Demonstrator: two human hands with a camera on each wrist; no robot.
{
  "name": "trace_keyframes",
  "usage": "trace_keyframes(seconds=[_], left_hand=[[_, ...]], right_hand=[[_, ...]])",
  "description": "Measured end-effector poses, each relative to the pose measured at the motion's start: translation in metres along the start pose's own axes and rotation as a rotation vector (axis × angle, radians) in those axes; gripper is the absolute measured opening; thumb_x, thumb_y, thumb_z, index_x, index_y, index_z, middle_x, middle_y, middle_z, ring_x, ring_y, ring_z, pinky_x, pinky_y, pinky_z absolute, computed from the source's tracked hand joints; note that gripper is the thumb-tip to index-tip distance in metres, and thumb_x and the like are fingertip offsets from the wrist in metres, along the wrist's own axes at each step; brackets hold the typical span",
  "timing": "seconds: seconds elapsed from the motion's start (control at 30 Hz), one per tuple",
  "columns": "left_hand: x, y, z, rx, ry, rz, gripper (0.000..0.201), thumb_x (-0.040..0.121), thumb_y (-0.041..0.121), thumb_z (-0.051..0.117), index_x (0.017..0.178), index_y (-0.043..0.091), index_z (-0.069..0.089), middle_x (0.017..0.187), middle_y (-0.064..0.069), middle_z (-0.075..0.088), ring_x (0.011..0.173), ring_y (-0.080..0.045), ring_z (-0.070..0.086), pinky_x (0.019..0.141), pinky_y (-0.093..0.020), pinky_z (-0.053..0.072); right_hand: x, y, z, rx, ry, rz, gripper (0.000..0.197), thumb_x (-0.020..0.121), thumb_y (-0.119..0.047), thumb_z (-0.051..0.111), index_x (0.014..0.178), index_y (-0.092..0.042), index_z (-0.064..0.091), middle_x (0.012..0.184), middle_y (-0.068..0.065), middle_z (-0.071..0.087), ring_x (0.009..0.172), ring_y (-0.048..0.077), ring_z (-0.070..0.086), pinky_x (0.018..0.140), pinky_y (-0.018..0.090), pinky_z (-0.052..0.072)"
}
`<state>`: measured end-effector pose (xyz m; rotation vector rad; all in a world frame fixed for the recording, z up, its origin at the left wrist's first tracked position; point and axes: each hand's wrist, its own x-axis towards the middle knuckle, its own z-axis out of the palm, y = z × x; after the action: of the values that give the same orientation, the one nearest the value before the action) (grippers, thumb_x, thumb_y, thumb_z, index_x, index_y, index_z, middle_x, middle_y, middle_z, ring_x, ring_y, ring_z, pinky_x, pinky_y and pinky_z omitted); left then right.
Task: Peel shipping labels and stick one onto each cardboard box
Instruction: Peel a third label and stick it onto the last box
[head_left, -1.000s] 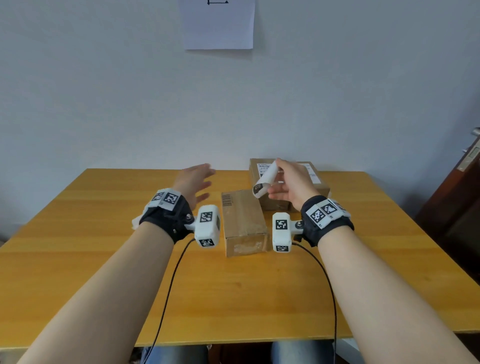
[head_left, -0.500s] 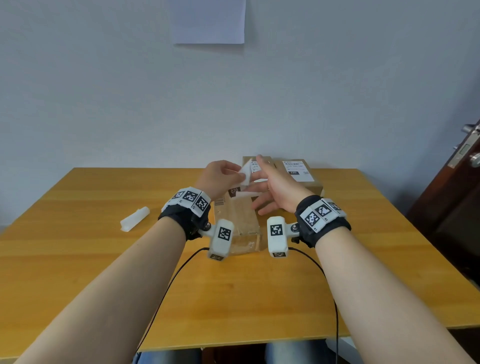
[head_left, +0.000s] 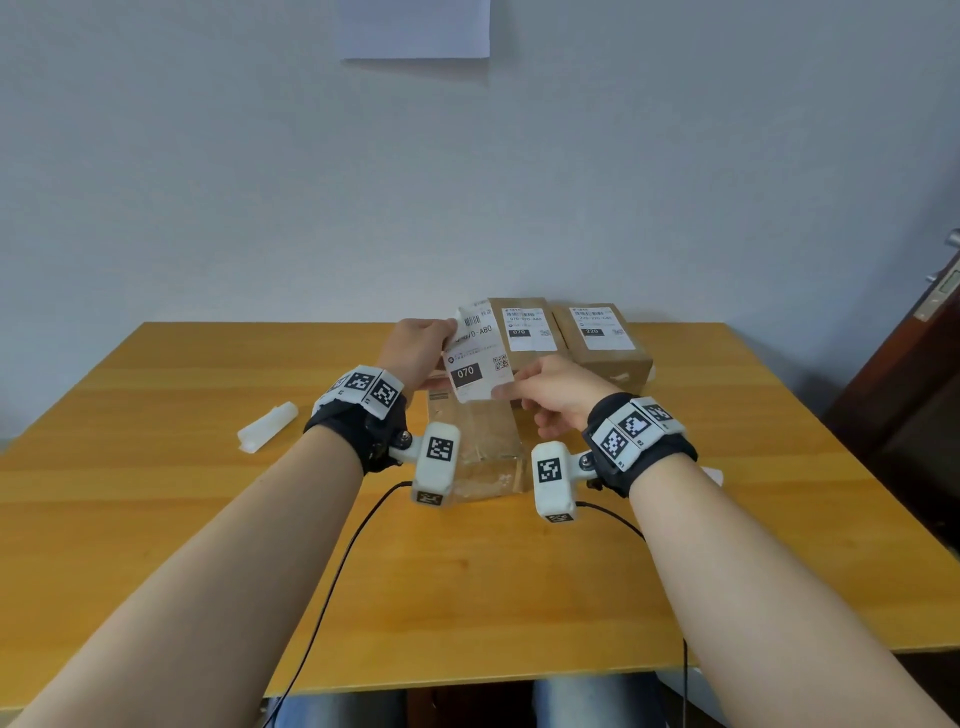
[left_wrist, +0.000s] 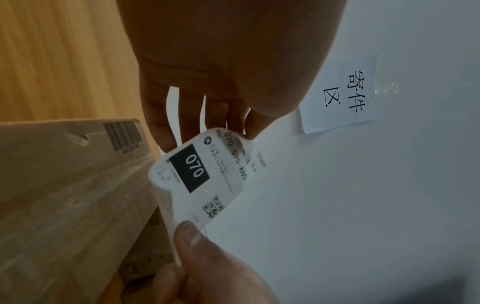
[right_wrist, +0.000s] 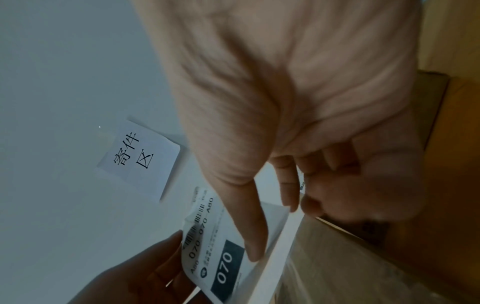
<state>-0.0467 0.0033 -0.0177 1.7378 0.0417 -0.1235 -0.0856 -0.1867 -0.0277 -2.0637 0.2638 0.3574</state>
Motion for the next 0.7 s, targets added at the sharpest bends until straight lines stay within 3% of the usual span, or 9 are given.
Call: trace_keyframes(seconds=[0.17, 0.27, 0.33, 0.4, 0.53, 0.67, 0.7], left_hand=[[-0.001, 0.004, 0.000, -0.005, 0.004, -0.063, 0.037, 0.105, 0.040, 0.047, 0.105, 0.009, 0.067, 0.099, -0.006, 0.075, 0.085, -0.023, 0.072, 0.066, -0.033, 0.057], [-0.001, 0.002, -0.001, 0.098, -0.037, -0.045, 0.040, 0.098, 0.051, 0.059, 0.104, 0.013, 0.072, 0.096, -0.004, 0.078, 0.086, -0.021, 0.076, 0.070, -0.035, 0.063], [0.000, -0.001, -0.001, 0.170, -0.063, -0.003, 0.028, 0.095, 0.039, 0.070, 0.104, 0.013, 0.074, 0.095, -0.004, 0.078, 0.083, -0.015, 0.076, 0.064, -0.028, 0.063], [0.003, -0.003, -0.002, 0.197, -0.055, 0.011, 0.021, 0.097, 0.027, 0.069, 0.108, 0.009, 0.073, 0.095, -0.003, 0.077, 0.078, -0.010, 0.074, 0.057, -0.023, 0.061], [0.008, -0.010, -0.003, 0.175, -0.014, -0.053, 0.029, 0.105, 0.033, 0.056, 0.111, 0.008, 0.070, 0.100, -0.007, 0.077, 0.085, -0.018, 0.074, 0.075, -0.037, 0.064], [0.013, -0.021, -0.006, 0.217, -0.028, -0.007, 0.026, 0.105, 0.032, 0.056, 0.112, 0.013, 0.072, 0.091, 0.001, 0.074, 0.077, -0.010, 0.070, 0.051, -0.020, 0.055], [0.016, -0.024, -0.008, 0.220, -0.026, 0.008, 0.023, 0.103, 0.031, 0.060, 0.111, 0.016, 0.074, 0.090, 0.003, 0.075, 0.079, -0.009, 0.070, 0.052, -0.019, 0.053]], right_hand=[[0.006, 0.004, -0.001, -0.108, -0.047, 0.004, 0.041, 0.087, -0.034, 0.081, 0.110, -0.001, 0.072, 0.060, -0.002, 0.054, 0.045, 0.012, 0.042, 0.044, 0.025, 0.038], [0.004, 0.002, 0.000, -0.109, -0.067, 0.009, 0.039, 0.087, -0.035, 0.081, 0.105, -0.002, 0.073, 0.059, -0.002, 0.053, 0.045, 0.011, 0.041, 0.043, 0.024, 0.034], [0.002, 0.002, 0.001, -0.114, -0.080, 0.013, 0.030, 0.087, -0.036, 0.081, 0.093, -0.008, 0.072, 0.058, -0.002, 0.054, 0.045, 0.011, 0.042, 0.044, 0.023, 0.034], [0.001, 0.003, 0.002, -0.122, -0.084, 0.014, 0.029, 0.087, -0.036, 0.081, 0.089, -0.009, 0.071, 0.060, -0.001, 0.057, 0.046, 0.012, 0.044, 0.044, 0.023, 0.036], [-0.001, 0.008, 0.006, -0.153, -0.106, 0.016, 0.029, 0.087, -0.034, 0.082, 0.083, -0.008, 0.070, 0.061, 0.000, 0.060, 0.046, 0.012, 0.046, 0.045, 0.023, 0.037], [-0.001, 0.011, 0.006, -0.193, -0.122, 0.040, 0.029, 0.085, -0.035, 0.082, 0.085, -0.009, 0.072, 0.059, -0.002, 0.059, 0.046, 0.011, 0.045, 0.046, 0.023, 0.036], [-0.001, 0.011, 0.005, -0.203, -0.126, 0.047, 0.030, 0.085, -0.036, 0.083, 0.085, -0.009, 0.072, 0.059, -0.002, 0.059, 0.046, 0.011, 0.045, 0.046, 0.023, 0.036]])
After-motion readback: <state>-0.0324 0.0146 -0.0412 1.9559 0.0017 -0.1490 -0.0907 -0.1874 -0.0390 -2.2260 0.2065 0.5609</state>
